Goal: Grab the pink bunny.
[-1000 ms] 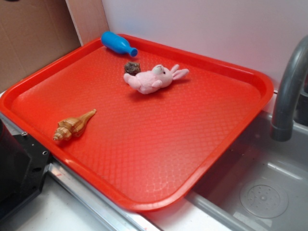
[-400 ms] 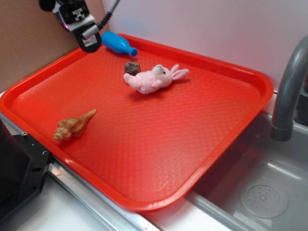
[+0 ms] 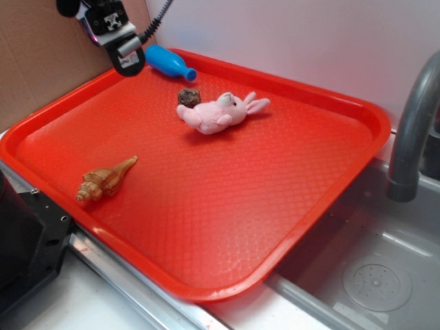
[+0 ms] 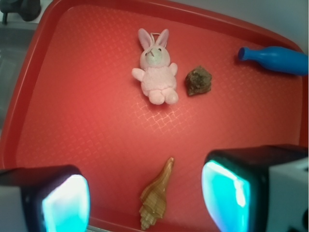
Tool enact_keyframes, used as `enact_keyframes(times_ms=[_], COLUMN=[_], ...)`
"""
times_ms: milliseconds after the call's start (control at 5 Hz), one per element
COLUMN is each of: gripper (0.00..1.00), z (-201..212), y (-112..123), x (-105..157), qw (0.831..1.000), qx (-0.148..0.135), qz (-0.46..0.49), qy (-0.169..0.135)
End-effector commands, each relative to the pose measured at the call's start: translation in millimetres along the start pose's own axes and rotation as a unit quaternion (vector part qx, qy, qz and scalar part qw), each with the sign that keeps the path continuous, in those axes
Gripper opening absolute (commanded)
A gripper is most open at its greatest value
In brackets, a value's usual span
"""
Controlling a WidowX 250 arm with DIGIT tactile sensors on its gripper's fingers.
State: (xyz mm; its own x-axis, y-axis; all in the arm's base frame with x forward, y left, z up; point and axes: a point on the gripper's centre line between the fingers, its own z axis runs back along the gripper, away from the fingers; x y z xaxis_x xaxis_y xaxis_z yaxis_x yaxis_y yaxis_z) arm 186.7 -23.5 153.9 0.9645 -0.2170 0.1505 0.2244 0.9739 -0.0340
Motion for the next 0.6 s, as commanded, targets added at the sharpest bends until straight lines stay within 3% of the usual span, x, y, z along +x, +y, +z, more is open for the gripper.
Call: enact_keyframes(times_ms=[0, 400], gripper=[1.00, 1.00], z=[-46.8, -97.5], y=[8.7, 25.1], x=[63.1, 93.8], qw=[0.983, 0.981], qx=[0.058, 0.038], qz=[-0.176, -0.191], qy=[-0.014, -0.008])
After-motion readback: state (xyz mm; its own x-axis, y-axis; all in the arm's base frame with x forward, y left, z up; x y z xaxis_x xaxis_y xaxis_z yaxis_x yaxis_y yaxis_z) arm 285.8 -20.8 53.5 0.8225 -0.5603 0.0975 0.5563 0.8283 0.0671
